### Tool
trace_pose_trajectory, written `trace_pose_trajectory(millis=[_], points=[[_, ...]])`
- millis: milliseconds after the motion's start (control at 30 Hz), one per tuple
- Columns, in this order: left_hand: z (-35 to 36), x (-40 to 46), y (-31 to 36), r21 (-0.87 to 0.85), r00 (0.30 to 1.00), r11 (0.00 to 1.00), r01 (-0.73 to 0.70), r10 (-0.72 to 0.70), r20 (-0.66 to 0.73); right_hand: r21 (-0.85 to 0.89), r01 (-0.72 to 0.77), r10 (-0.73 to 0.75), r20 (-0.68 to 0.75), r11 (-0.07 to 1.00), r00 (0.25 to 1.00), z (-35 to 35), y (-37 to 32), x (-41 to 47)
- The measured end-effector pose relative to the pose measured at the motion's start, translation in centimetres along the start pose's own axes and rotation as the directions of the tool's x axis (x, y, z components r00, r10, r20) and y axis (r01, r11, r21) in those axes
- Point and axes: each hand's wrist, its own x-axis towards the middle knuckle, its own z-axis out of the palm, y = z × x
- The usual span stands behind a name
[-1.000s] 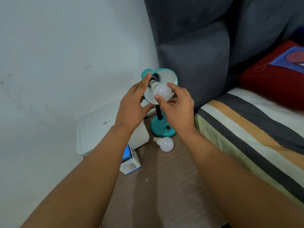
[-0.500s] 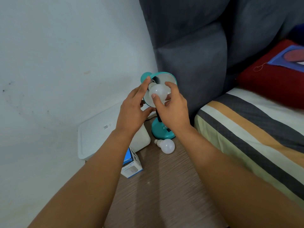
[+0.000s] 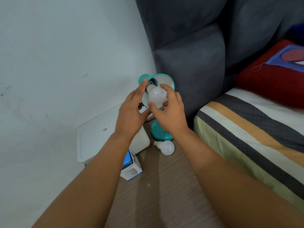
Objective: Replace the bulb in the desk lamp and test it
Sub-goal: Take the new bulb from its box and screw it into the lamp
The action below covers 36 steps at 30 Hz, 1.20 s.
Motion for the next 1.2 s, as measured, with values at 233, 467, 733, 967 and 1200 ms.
trace_pose_trajectory(millis=[233, 467, 733, 967, 1200], points=[[0.1, 0.0, -0.1, 0.013, 1.0, 1.0, 0.008, -0.009, 0.018, 0.014, -0.009, 0.009, -0.046, 1.0, 0.999, 0.1, 0.3, 0.3], [0.1, 0.0, 0.0, 0.013, 1.0, 1.0, 0.002, -0.003, 0.011, -0.011, 0.061, -0.061, -0.01, 0.998, 0.998, 0.0, 0.5, 0.3], [0.2, 0.0, 0.0, 0.027, 1.0, 1.0, 0.008, -0.008, 0.022, -0.043, -0.075, 0.074, -0.021, 0.996, 0.997, 0.0, 1.1, 0.8], [0.2, 0.0, 0.1, 0.019, 1.0, 1.0, 0.013, -0.013, 0.022, -0.037, 0.017, -0.017, -0.006, 0.999, 1.0, -0.2, 1.4, 0.2], [0.2, 0.0, -0.1, -0.003, 1.0, 1.0, 0.019, -0.019, 0.017, -0.051, -0.024, 0.022, -0.038, 0.998, 0.999, -0.3, 1.4, 0.2]])
